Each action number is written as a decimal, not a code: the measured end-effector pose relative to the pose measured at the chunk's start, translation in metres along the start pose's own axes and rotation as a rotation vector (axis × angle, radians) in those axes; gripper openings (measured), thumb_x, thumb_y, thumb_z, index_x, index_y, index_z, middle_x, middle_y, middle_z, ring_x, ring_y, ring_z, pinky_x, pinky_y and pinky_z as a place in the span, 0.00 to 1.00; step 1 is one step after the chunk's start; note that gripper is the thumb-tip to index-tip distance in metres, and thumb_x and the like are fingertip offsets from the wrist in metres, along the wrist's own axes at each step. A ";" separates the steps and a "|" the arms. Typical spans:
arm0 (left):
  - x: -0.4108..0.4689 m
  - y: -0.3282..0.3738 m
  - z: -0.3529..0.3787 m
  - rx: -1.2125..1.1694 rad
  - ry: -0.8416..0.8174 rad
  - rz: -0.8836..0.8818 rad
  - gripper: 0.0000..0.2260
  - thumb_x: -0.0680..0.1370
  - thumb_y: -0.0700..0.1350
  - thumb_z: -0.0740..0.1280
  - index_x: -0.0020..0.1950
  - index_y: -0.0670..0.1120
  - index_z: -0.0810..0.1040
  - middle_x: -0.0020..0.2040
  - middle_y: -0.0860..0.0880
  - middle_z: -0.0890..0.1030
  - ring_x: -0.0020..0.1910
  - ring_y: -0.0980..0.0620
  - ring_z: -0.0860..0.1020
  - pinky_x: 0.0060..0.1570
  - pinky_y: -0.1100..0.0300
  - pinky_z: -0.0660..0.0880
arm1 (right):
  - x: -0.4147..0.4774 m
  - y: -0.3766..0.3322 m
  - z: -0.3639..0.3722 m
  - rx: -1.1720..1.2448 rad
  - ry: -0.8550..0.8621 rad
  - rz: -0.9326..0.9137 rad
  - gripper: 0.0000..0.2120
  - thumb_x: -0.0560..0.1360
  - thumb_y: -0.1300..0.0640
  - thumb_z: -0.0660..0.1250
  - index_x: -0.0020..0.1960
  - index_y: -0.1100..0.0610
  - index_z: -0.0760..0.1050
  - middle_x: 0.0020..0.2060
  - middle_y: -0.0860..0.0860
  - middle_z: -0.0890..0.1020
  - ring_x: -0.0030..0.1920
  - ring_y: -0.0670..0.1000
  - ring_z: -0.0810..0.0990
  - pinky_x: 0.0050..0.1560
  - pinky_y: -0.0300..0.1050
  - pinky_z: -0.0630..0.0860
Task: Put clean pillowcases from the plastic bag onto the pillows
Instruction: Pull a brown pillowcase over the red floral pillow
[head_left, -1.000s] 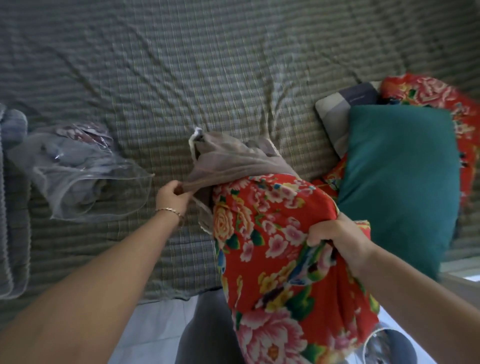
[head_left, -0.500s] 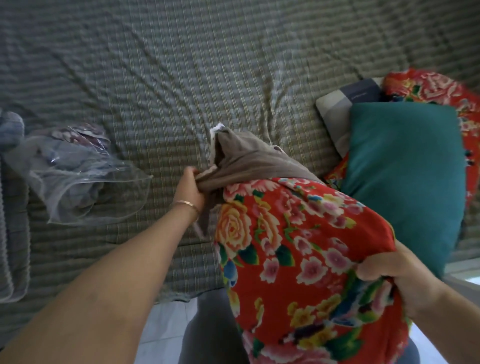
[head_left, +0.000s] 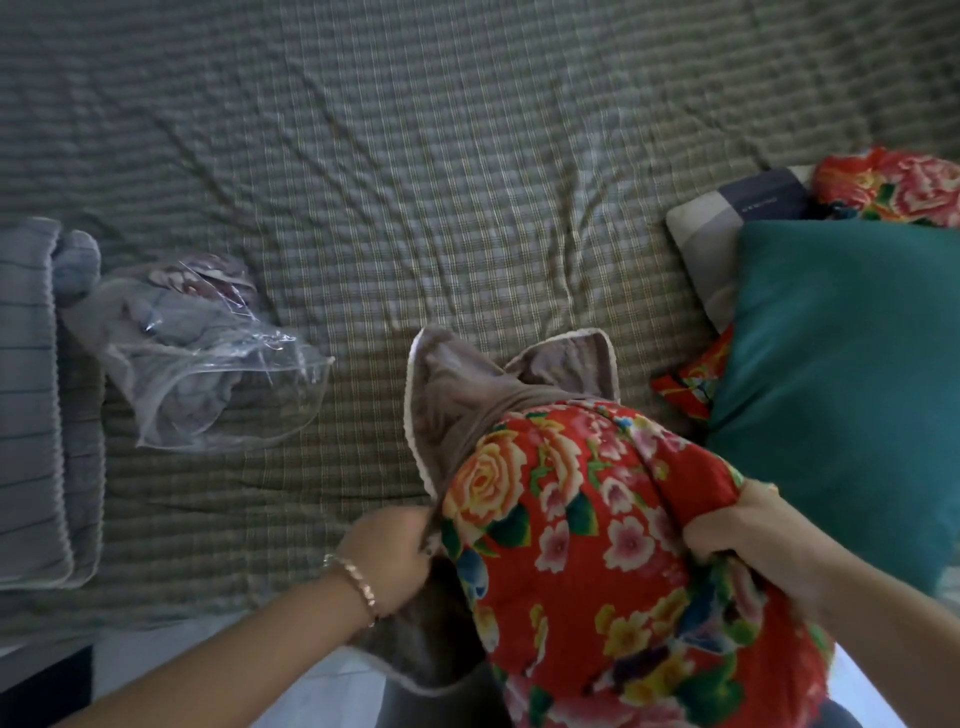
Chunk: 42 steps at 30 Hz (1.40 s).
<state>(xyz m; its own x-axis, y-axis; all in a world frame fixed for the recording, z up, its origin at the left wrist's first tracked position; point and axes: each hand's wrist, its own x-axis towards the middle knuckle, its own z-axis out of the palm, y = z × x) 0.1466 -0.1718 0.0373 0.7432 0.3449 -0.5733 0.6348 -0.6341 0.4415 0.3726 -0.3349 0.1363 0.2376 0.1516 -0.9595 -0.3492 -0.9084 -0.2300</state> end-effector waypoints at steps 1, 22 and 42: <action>0.001 -0.001 -0.009 -0.134 0.150 0.036 0.10 0.74 0.39 0.59 0.46 0.41 0.80 0.43 0.54 0.75 0.45 0.54 0.75 0.40 0.68 0.68 | 0.005 -0.004 0.004 -0.056 -0.006 -0.006 0.16 0.48 0.63 0.65 0.34 0.67 0.69 0.34 0.61 0.74 0.34 0.59 0.75 0.37 0.53 0.74; 0.032 0.008 -0.039 -0.444 0.097 -0.014 0.11 0.65 0.43 0.55 0.23 0.52 0.67 0.22 0.54 0.66 0.25 0.60 0.65 0.30 0.68 0.60 | 0.043 -0.005 0.079 -0.330 -0.196 -0.226 0.18 0.62 0.68 0.67 0.27 0.57 0.58 0.25 0.53 0.64 0.27 0.49 0.64 0.28 0.41 0.57; 0.077 0.057 -0.090 0.136 0.010 0.041 0.11 0.77 0.41 0.60 0.56 0.51 0.77 0.54 0.50 0.76 0.51 0.48 0.76 0.52 0.57 0.73 | 0.003 -0.015 0.103 -1.167 -0.143 -0.906 0.18 0.66 0.54 0.70 0.29 0.55 0.60 0.28 0.49 0.68 0.29 0.53 0.68 0.26 0.37 0.56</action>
<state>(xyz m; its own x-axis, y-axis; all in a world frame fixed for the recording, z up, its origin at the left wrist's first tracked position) 0.2590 -0.1189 0.0801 0.7706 0.3228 -0.5495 0.5695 -0.7357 0.3665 0.2855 -0.2812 0.1202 -0.1414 0.7968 -0.5875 0.7891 -0.2677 -0.5529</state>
